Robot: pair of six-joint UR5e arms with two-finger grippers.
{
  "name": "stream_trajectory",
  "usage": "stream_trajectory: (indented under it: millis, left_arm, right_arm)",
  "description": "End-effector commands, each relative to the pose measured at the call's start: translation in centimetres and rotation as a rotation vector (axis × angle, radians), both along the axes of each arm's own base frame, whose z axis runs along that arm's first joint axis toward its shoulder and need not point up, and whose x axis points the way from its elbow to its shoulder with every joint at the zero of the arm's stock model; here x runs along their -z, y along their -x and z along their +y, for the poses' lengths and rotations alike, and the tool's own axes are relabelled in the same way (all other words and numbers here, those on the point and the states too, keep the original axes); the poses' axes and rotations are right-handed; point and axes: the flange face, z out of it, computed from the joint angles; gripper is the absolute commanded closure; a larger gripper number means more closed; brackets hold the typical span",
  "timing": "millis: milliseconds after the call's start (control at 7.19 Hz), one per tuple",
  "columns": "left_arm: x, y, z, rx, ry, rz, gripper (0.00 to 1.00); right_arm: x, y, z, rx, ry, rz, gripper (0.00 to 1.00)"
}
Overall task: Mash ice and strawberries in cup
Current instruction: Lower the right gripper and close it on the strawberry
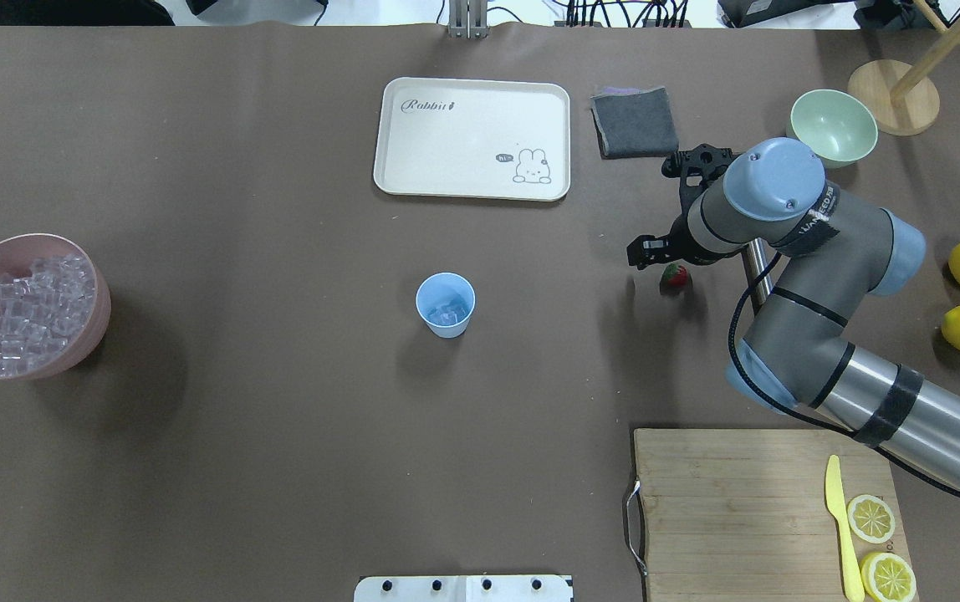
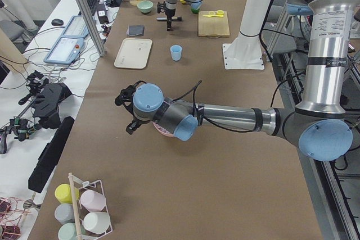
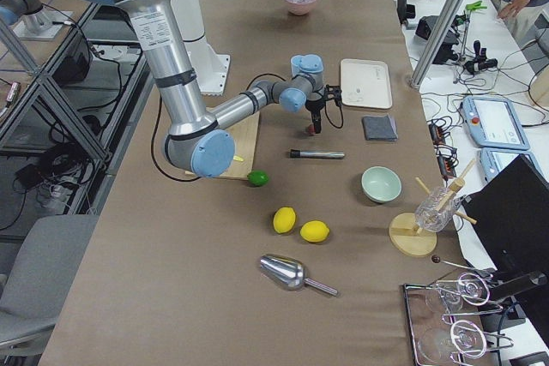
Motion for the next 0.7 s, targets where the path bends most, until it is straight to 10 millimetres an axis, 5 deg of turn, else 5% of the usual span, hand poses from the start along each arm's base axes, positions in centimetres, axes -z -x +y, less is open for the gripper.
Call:
stream_trajectory:
  millis: [0,139,556]
  left_arm:
    - [-0.11,0.18,-0.28,0.016,-0.001,-0.024,0.03]
    - [-0.27,0.15,-0.34,0.020,0.002,-0.031,0.03]
    - [-0.20,-0.17,-0.50,0.014,0.002,-0.031,0.03]
  right_arm:
    - [-0.57,0.49,0.24,0.009,0.006,0.009,0.17]
    - [-0.57,0.49,0.24,0.009,0.006,0.009,0.21]
    - [-0.14,-0.24,-0.10,0.017,-0.009,0.003,0.66]
